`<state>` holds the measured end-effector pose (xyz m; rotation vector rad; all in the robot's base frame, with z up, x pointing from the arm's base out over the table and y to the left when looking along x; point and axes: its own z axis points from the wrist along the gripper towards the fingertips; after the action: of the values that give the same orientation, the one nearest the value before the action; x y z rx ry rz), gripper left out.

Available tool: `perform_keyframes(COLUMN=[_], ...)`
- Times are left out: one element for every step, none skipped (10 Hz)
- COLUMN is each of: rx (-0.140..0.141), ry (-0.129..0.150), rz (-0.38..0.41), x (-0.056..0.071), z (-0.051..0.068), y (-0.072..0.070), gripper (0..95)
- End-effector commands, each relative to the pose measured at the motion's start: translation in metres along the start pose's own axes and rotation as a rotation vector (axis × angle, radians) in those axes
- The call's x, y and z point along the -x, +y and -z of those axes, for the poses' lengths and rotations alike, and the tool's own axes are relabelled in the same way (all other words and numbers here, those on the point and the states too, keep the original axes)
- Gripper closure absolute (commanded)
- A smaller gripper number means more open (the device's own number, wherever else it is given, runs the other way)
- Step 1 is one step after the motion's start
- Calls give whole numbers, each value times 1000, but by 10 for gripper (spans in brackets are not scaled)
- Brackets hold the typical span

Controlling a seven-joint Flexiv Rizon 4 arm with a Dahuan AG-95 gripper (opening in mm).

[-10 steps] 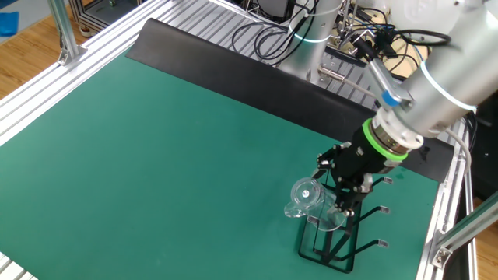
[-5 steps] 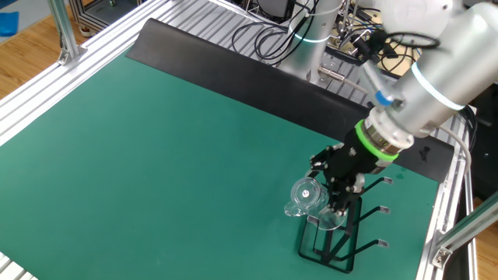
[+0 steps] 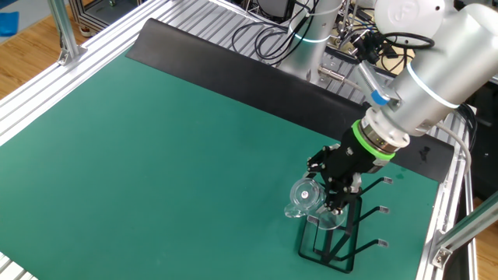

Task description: Take the cup off the cup rack

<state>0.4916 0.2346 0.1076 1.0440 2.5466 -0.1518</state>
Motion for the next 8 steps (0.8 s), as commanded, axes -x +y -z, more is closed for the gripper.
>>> perform_keyframes(rx=[7,8,8,8,8,9,10,11], ry=[-6,-7,-7,-6,-6,-4,0,5], rz=[-7,-7,-8,-6,-2,0,4,6], x=[0,0,0,1,1,2,2,3], z=[-1,-1,-1,0,1,1,2,4], y=[1,1,1,0,0,-1,-1,-2], gripper=[950,950,950,950,950,950,950,950])
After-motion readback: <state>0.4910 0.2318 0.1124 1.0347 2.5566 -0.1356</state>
